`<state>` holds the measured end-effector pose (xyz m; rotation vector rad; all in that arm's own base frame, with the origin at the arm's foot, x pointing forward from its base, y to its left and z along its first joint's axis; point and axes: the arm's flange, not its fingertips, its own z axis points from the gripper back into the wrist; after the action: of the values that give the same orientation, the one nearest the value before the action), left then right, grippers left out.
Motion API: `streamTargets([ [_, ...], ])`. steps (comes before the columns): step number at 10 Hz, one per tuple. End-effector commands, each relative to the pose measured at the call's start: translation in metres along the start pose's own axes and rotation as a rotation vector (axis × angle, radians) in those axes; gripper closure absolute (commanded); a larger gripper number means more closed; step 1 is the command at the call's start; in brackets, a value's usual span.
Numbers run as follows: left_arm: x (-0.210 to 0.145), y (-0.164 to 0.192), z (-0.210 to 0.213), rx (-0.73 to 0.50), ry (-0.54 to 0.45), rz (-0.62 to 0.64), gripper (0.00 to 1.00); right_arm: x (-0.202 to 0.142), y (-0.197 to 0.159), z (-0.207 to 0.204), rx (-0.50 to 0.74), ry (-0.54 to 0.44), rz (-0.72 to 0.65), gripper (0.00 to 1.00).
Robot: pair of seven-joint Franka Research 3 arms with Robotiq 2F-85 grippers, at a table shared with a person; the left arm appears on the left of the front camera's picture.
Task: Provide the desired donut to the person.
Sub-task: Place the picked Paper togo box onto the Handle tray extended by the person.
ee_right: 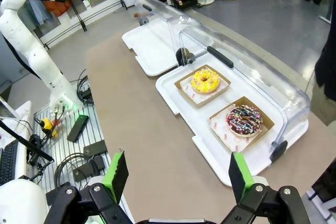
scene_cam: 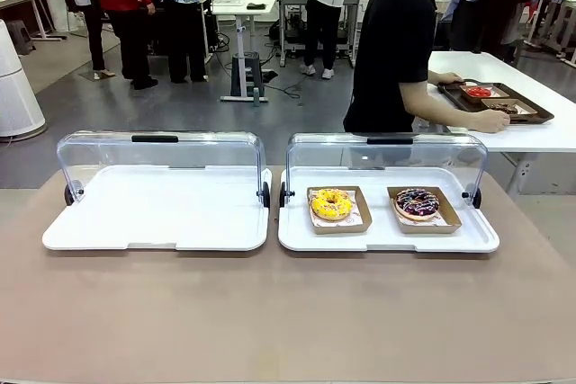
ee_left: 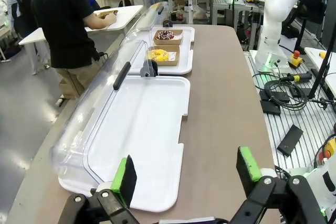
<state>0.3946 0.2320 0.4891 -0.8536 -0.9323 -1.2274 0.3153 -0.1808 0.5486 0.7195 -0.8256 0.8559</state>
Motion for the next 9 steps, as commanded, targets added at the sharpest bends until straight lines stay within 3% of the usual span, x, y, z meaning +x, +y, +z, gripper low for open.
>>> streamTargets([
  [1,0.0006,-0.0002,0.0013,0.008,0.007,0.010,0.00,0.0008,-0.0012,-0.0008,0.008,-0.024,0.010,0.00],
  [9,0.0006,-0.0002,0.0013,0.008,0.007,0.010,0.00,0.0008,-0.0012,-0.0008,0.008,-0.024,0.010,0.00],
])
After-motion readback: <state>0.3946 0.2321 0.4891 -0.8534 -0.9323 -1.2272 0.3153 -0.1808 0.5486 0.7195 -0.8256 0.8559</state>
